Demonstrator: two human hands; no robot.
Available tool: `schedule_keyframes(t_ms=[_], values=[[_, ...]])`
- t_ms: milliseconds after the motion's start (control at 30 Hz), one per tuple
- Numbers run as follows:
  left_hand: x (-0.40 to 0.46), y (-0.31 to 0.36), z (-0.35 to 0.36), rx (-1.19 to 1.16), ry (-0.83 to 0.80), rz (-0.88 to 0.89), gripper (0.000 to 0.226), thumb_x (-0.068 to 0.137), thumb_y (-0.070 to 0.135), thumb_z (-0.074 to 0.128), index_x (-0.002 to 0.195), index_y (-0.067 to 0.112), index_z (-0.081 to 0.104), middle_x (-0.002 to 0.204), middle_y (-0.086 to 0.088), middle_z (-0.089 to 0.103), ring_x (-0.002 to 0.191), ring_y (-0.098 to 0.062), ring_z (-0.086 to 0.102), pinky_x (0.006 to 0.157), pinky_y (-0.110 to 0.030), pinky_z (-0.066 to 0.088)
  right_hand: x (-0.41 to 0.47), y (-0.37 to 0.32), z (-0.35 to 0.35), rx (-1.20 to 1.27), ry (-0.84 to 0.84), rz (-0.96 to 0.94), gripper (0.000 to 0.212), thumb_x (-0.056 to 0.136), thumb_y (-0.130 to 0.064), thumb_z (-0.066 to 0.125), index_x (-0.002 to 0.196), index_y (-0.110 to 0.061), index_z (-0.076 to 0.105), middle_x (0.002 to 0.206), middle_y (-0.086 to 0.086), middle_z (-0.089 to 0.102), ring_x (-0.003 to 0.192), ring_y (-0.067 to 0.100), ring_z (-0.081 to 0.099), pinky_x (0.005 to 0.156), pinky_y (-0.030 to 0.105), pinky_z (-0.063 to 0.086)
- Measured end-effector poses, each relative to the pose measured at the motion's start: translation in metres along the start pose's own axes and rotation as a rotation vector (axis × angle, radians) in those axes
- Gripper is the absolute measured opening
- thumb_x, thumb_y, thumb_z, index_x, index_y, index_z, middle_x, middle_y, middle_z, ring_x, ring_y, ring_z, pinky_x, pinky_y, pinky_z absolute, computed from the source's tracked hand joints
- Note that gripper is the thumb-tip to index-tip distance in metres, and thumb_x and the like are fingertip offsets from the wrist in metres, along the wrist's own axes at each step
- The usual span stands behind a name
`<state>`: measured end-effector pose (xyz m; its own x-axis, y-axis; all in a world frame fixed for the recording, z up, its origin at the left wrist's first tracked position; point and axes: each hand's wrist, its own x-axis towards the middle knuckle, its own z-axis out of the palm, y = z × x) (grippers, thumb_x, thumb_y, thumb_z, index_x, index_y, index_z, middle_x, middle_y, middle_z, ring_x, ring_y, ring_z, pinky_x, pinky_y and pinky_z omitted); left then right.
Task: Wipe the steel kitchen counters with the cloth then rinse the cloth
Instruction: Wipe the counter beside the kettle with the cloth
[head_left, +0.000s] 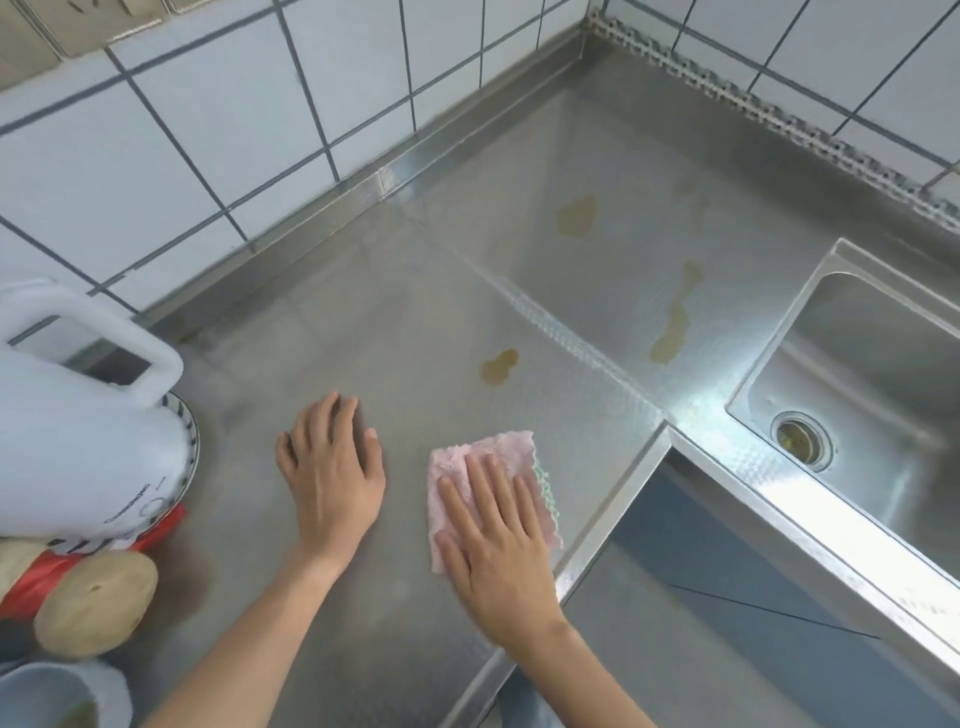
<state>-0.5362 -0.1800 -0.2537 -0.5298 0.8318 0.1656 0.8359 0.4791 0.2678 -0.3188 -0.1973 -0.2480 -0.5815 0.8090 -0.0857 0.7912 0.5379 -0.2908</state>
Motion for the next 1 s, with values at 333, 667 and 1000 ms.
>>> schedule_keyframes(t_ms=[333,667,1000], values=[[0.067,0.015,0.022,0.014,-0.073,-0.024,0.063,0.102,0.043,0.036,0.155,0.01,0.044,0.166,-0.011,0.039,0.157,-0.035,0.026,0.125,-0.062,0.016,0.056,0.108,-0.047,-0.046,-0.032,0.366,0.067,0.107,-0.056,0.009,0.167,-0.026,0.006,0.175,0.002,-0.002,0.161,0.022,-0.013,0.131,0.046,-0.003],[0.068,0.011,0.028,0.018,-0.063,-0.015,0.063,0.101,0.043,0.035,0.157,0.013,0.04,0.169,-0.008,0.035,0.16,-0.032,0.022,0.127,-0.062,0.013,0.156,0.006,-0.02,0.013,-0.038,0.062,0.059,0.112,-0.046,0.023,0.167,-0.026,0.016,0.175,0.008,0.009,0.162,0.029,-0.005,0.13,0.052,0.001],[0.069,0.011,0.028,0.02,-0.062,-0.024,0.062,0.102,0.042,0.036,0.157,0.013,0.04,0.169,-0.007,0.034,0.16,-0.031,0.021,0.127,-0.061,0.015,0.1,0.111,-0.054,-0.12,-0.104,0.021,0.061,0.111,-0.054,0.015,0.167,-0.032,0.004,0.175,0.0,0.0,0.161,0.018,-0.013,0.13,0.048,-0.005]])
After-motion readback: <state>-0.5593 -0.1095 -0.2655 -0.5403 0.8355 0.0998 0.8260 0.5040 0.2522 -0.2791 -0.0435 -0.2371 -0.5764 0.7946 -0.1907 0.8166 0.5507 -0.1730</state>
